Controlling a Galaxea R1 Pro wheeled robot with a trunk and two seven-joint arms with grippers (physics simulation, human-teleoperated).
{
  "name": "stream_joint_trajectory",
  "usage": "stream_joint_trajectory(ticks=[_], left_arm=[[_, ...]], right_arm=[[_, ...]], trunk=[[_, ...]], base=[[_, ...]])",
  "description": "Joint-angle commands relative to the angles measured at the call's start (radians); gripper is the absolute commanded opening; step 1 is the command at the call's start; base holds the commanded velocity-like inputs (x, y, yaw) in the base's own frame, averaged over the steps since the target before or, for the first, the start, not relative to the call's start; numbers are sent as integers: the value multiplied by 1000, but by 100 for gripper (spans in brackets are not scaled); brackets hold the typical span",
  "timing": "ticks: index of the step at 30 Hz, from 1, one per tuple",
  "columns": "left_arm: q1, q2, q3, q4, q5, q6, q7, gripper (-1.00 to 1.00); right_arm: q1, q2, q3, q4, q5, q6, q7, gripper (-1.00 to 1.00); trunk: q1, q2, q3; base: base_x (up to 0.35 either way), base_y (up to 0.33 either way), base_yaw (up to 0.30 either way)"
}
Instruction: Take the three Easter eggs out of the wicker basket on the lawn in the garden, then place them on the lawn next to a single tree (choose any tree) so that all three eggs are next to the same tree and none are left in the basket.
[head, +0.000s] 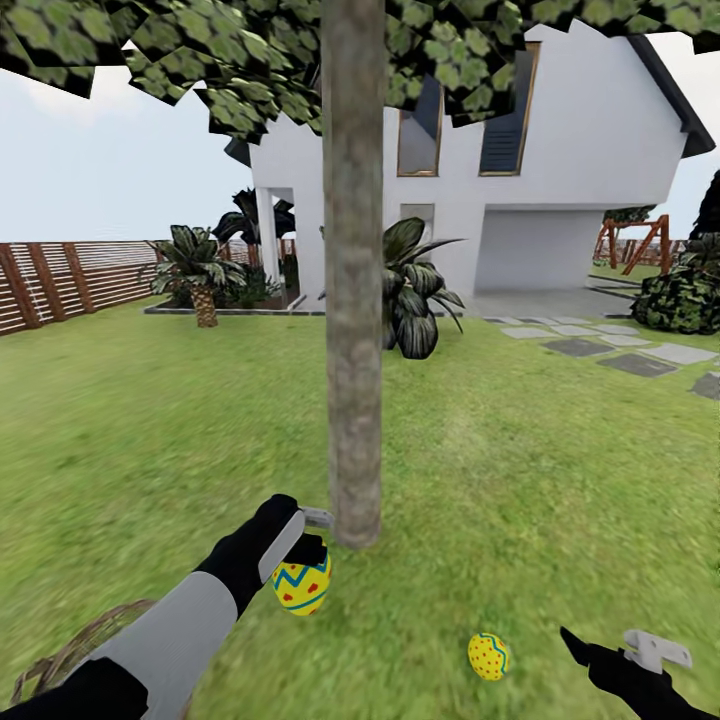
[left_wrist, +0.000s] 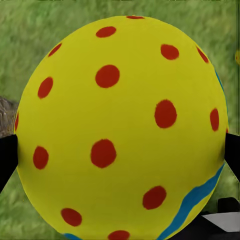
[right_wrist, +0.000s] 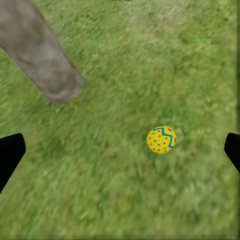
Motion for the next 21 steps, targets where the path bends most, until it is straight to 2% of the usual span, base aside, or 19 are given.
stream_joint_trajectory(ticks=[1, 9, 15, 17, 18, 21], left_arm=[[-1, 0, -3, -1, 10, 2, 10, -100], [-1, -1, -3, 1, 10, 1, 10, -100], [-1, -1, -5, 7, 10, -18, 10, -100], [-1, -1, -5, 8, 10, -19, 10, -100], [-1, -1, -5, 8, 10, -20, 10, -100], [-1, -2, -6, 8, 10, -20, 10, -100]], right_arm=[[-1, 0, -2, -1, 4, 5, 7, 100], [-1, 0, -3, 8, 3, 4, 6, 100], [-1, 0, -3, 11, 2, 3, 6, 100], [-1, 1, -2, 11, 7, -18, 6, 100], [2, 2, -2, 11, 9, -55, 6, 100], [12, 1, -2, 11, 10, -98, 6, 100]], trunk=[[0, -2, -2], [0, -2, -2], [0, -2, -2], [0, -2, -2], [0, -2, -2], [0, -2, -2]], base=[[0, -271, -16], [4, -279, -238], [155, -265, -293], [219, -247, -294], [223, -245, -274], [225, -244, -113]])
